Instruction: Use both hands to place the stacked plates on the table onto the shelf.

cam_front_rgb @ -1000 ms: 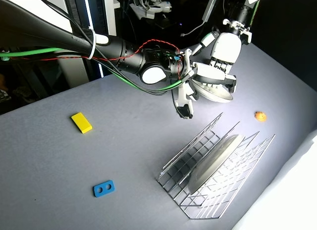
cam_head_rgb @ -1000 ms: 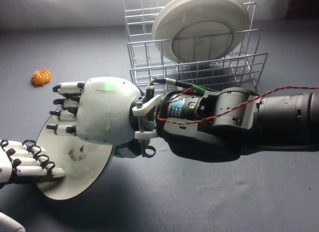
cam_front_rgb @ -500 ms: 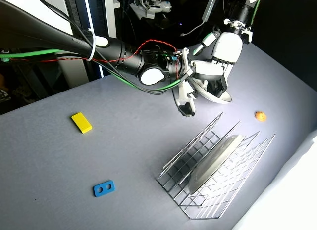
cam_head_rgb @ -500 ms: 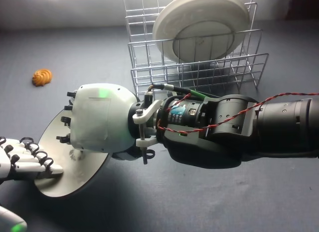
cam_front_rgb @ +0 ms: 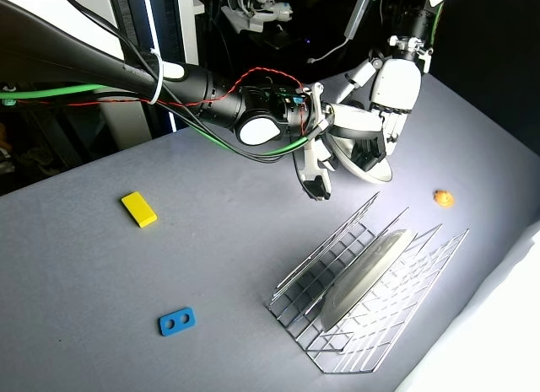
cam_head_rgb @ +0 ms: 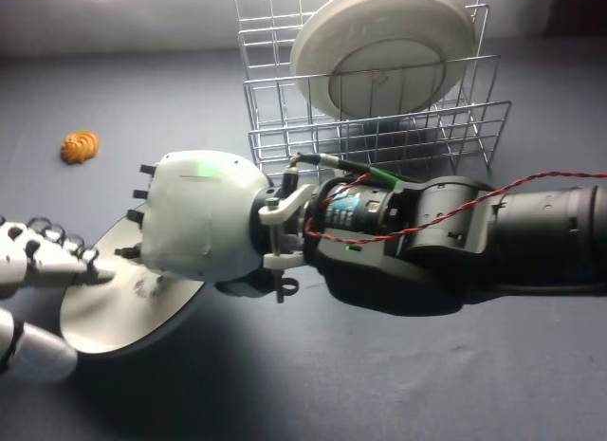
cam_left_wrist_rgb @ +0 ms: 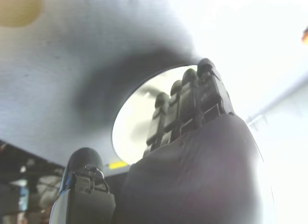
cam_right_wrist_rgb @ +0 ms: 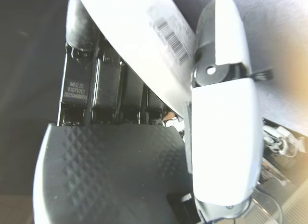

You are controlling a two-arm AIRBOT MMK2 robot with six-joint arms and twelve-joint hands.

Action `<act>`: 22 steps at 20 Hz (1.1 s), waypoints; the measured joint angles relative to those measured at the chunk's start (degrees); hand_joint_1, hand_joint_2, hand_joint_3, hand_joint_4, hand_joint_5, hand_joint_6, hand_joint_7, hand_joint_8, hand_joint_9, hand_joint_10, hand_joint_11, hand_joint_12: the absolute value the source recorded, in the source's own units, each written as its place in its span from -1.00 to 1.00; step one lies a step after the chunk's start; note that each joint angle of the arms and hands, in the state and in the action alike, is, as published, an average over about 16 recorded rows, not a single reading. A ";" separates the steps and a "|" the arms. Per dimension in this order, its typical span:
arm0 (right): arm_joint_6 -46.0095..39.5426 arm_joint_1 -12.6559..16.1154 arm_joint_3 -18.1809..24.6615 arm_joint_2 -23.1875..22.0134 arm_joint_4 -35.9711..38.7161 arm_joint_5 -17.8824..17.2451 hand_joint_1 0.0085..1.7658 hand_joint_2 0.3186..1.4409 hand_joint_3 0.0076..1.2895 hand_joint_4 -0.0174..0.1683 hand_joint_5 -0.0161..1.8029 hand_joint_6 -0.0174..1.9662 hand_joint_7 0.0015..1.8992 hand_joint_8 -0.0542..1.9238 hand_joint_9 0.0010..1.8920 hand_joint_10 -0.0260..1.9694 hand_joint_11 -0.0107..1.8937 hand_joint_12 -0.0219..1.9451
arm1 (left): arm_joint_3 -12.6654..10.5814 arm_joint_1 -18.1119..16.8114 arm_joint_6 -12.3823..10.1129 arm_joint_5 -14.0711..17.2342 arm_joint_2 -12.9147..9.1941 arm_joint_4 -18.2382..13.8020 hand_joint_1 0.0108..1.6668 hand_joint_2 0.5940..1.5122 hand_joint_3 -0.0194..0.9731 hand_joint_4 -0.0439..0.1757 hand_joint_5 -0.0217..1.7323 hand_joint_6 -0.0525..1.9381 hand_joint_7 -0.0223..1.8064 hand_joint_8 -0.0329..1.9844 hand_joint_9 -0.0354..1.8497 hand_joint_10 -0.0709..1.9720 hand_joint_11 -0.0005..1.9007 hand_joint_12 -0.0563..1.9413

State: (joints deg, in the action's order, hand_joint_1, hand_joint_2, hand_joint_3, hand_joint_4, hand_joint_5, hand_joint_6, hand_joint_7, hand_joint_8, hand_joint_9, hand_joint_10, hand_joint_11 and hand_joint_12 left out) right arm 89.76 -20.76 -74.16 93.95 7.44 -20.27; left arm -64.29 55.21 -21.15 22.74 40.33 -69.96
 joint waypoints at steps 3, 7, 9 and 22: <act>-0.03 0.00 1.22 -1.30 -0.62 0.17 0.29 0.14 -0.99 -0.90 -0.16 -0.10 0.10 0.15 0.18 -0.09 -0.03 0.49 | -1.00 -1.45 0.31 -1.77 0.18 2.55 -0.99 0.29 -0.93 -0.59 -0.95 -0.94 -0.96 -0.97 -0.94 -0.92 -0.98 -0.93; -0.05 0.16 3.88 -3.93 -1.34 0.54 0.31 0.15 -0.99 -0.89 -0.15 -0.06 0.10 0.15 0.15 -0.09 -0.05 0.49 | -2.56 -3.48 0.63 -3.83 0.40 5.35 -0.99 0.29 -0.93 -0.61 -0.95 -0.94 -0.96 -0.97 -0.94 -0.92 -0.98 -0.93; -0.05 0.44 5.73 -5.67 -1.75 0.78 0.31 0.17 -0.99 -0.87 -0.15 -0.03 0.10 0.15 0.15 -0.10 -0.07 0.48 | -3.32 -4.50 0.70 -4.67 0.48 6.47 -0.99 0.29 -0.93 -0.61 -0.95 -0.95 -0.96 -0.97 -0.94 -0.92 -0.98 -0.93; -1.22 6.57 22.08 -21.66 -3.67 3.40 0.35 0.32 -0.99 -0.78 -0.16 0.17 0.02 0.22 0.05 -0.03 -0.14 0.51 | -6.28 -8.53 0.81 -6.73 0.61 8.45 -0.99 0.27 -0.93 -0.59 -0.95 -0.95 -0.95 -0.97 -0.94 -0.93 -0.98 -0.93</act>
State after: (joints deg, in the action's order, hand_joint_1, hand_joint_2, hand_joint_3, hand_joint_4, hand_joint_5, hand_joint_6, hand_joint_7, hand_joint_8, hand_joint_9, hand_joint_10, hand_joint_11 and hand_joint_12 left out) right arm 88.54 -14.19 -52.08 72.29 3.77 -16.87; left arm -70.57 46.68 -20.34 16.01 40.94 -61.51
